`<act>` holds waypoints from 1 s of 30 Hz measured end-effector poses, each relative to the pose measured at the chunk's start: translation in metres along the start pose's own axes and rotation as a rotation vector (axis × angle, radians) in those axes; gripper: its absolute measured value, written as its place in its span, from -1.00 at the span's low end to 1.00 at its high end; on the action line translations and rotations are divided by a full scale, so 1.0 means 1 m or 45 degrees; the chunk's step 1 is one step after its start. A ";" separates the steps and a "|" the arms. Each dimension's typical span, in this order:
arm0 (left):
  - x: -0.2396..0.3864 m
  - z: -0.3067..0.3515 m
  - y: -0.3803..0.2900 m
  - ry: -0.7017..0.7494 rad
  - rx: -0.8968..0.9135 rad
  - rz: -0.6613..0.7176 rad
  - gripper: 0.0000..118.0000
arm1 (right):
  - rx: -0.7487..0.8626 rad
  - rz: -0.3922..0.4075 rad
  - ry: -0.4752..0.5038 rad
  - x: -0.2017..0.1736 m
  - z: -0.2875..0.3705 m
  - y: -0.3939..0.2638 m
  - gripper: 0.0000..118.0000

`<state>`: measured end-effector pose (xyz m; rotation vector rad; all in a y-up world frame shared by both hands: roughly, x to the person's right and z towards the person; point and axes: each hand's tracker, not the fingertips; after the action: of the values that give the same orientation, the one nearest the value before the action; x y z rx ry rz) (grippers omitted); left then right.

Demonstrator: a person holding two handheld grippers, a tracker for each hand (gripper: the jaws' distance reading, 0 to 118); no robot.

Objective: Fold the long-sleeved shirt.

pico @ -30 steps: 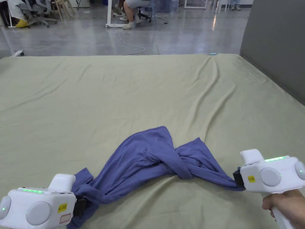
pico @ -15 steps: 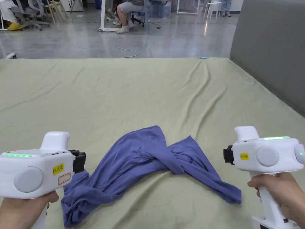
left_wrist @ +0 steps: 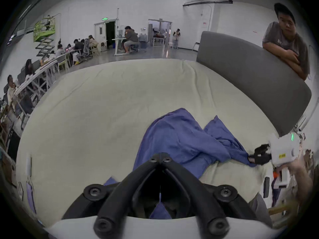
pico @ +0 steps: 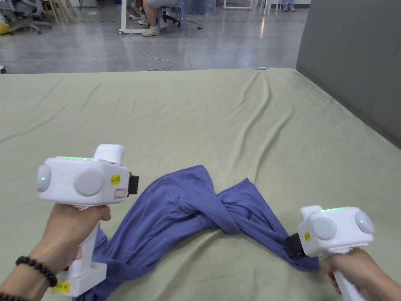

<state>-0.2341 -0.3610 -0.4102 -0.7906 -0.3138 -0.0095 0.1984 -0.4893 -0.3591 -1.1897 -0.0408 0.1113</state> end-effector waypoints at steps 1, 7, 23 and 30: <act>0.009 -0.014 0.011 -0.010 -0.018 -0.018 -1.00 | 0.008 -0.007 0.026 0.000 0.000 -0.001 0.11; 0.038 -0.141 0.067 -0.019 -0.224 -0.090 1.00 | 0.062 0.167 0.057 -0.014 0.004 -0.003 -0.92; 0.086 -0.231 0.101 0.034 -0.368 -0.112 -1.00 | 0.042 0.023 0.153 0.002 -0.014 0.002 -0.92; 0.043 -0.126 0.115 -0.036 -0.194 0.076 -1.00 | 0.210 0.027 0.151 0.010 0.030 0.014 -0.92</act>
<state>-0.1445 -0.3627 -0.5615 -0.9512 -0.3189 0.0340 0.2050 -0.4557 -0.3616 -1.0298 0.0842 0.0615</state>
